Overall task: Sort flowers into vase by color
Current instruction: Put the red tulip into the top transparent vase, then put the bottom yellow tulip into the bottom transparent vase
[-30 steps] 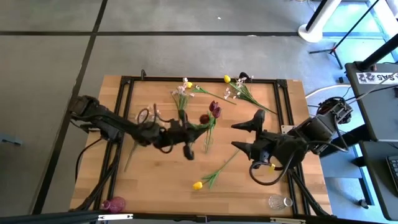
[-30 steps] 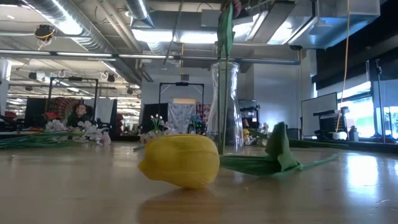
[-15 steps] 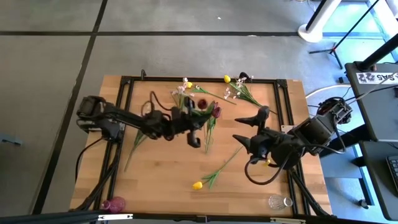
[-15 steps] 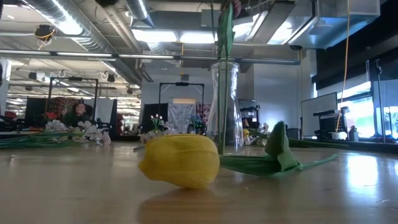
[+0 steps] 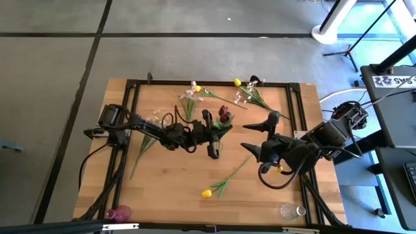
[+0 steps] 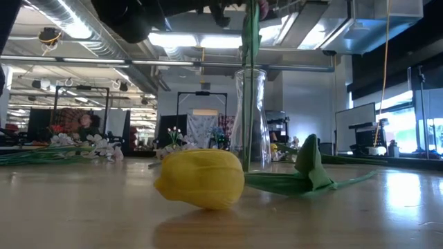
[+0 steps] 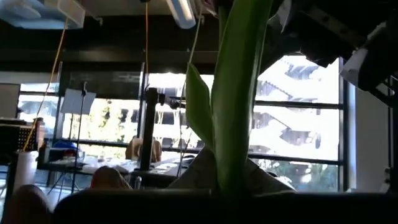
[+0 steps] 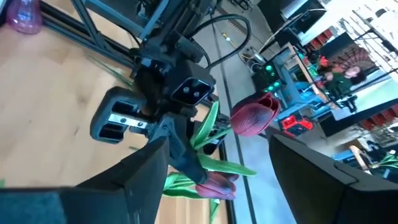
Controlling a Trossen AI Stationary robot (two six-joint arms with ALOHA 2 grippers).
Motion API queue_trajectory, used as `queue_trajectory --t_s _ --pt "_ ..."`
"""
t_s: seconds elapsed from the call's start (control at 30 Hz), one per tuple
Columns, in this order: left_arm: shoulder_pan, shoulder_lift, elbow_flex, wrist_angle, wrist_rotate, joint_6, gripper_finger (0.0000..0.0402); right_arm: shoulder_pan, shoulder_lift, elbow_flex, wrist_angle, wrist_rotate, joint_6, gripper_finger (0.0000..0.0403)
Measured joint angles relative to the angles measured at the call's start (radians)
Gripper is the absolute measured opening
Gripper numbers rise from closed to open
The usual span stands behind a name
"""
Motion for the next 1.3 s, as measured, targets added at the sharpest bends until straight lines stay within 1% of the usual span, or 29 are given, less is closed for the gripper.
queue_trajectory --t_s 0.07,0.2,0.3,0.43,0.5,0.7,0.83,0.93,1.03,1.2,1.3 --pt "0.0 0.001 0.0 -0.017 0.001 -0.004 0.0 0.0 0.0 0.0 0.008 -0.006 0.0 0.0275" --pt "-0.001 0.005 0.0 -0.155 0.0 -0.065 0.0009 0.0 0.0 0.0 0.008 -0.014 0.0 0.0275" --pt "-0.001 0.003 0.0 -0.213 -0.004 -0.102 0.003 0.0 0.0 0.0 0.007 -0.014 -0.003 0.0275" --pt "-0.003 0.0 0.0 -0.295 -0.014 -0.109 0.0068 0.0 0.0 0.0 0.007 -0.014 -0.004 0.0276" --pt "-0.007 -0.016 0.0 -0.372 -0.015 -0.129 0.0088 0.0 0.0 0.0 -0.001 -0.014 -0.005 0.0276" --pt "-0.024 -0.111 0.0 -0.639 -0.017 -0.206 0.0135 0.0 0.0 0.0 -0.052 -0.014 -0.005 0.0276" --pt "-0.023 -0.202 0.0 -0.832 -0.023 -0.238 0.0153 0.0 0.0 0.0 -0.075 -0.014 -0.005 0.0276" --pt "-0.023 -0.273 0.0 -0.984 -0.024 -0.264 0.0159 0.0 0.0 0.0 -0.08 -0.013 -0.005 0.0276" --pt "-0.03 -0.349 0.0 -1.082 -0.019 -0.27 0.016 0.0 0.0 0.0 -0.1 -0.01 -0.006 0.0276" --pt "-0.069 -0.454 0.0 -1.171 0.001 -0.271 0.016 0.0 0.0 0.0 -0.112 0.0 -0.006 0.0276" --pt "-0.103 -0.522 0.0 -1.229 0.002 -0.3 0.016 0.0 -0.004 0.0 -0.113 0.013 -0.006 0.0276"
